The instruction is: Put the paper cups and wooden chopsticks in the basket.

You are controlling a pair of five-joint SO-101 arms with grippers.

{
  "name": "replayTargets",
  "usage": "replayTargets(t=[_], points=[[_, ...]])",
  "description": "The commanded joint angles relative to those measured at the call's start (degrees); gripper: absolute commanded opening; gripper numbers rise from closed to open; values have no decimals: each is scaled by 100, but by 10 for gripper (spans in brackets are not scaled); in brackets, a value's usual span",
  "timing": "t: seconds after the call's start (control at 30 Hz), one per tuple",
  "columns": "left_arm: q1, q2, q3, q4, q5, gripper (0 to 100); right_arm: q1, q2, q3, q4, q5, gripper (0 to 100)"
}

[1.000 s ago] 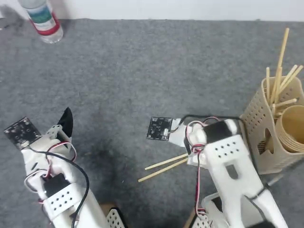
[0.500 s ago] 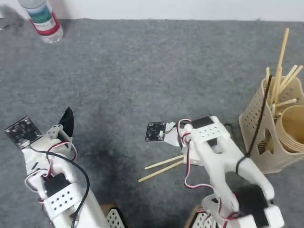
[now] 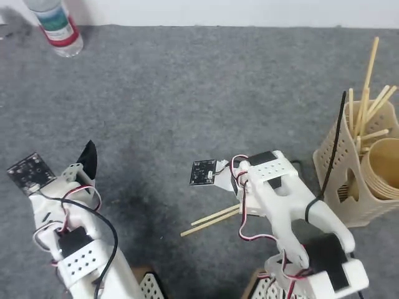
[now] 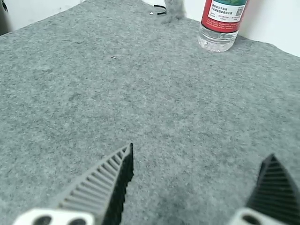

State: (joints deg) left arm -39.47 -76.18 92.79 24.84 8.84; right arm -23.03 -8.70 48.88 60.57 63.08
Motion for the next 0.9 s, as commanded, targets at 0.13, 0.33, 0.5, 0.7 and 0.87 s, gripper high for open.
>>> replayTargets(t=[0.13, 0.33, 0.5, 0.7, 0.87], points=[[35, -70, -180, 0, -62, 386, -22, 541, -264, 268, 44, 58], [35, -70, -180, 0, -62, 386, -22, 567, -273, 277, 44, 7], [35, -70, -180, 0, -62, 386, 13, 567, -281, 268, 44, 7], [35, -70, -180, 0, -62, 386, -66, 523, -396, -57, -264, 7], [35, -70, -180, 0, -62, 386, -84, 523, -1178, -189, -1143, 7]])
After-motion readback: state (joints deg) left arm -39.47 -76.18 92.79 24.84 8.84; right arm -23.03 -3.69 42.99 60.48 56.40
